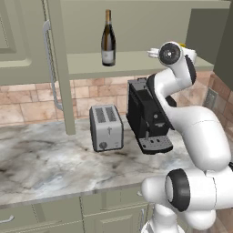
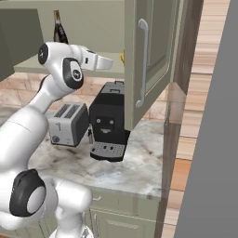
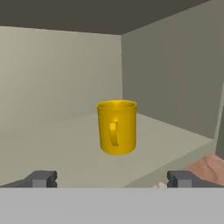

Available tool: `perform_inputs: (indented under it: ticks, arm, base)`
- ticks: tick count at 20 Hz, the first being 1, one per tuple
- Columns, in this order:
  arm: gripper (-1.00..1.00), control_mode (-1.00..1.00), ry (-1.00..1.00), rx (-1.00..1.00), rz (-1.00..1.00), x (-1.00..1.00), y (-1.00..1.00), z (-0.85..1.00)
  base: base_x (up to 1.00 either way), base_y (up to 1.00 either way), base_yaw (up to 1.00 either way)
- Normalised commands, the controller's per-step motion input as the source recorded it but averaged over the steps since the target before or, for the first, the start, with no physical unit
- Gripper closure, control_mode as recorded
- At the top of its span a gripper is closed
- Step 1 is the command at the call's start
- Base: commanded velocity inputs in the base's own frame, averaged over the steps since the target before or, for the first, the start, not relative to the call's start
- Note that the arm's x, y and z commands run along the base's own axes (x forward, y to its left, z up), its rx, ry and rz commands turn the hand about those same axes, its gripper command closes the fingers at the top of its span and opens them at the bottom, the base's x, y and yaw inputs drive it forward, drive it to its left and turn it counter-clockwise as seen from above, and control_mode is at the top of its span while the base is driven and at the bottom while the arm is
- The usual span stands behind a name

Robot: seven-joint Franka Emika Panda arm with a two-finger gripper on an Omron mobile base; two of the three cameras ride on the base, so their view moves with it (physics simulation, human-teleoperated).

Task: Open the cabinet directly in front. Then move the wine and the mug to the dining counter with the candle on it.

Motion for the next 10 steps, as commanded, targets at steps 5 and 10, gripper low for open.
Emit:
perform_inputs:
  ticks: [5, 10]
  arm:
    - [-1.00, -1.00, 0.06, -0.05, 0.00, 0.29, -0.09, -0.20]
    - [-1.00, -1.00, 0.03, -0.01, 0.00, 0.25, -0.15, -0.06]
  base:
    - [0.00, 0.00, 0.00]
    - [0.00, 0.00, 0.00]
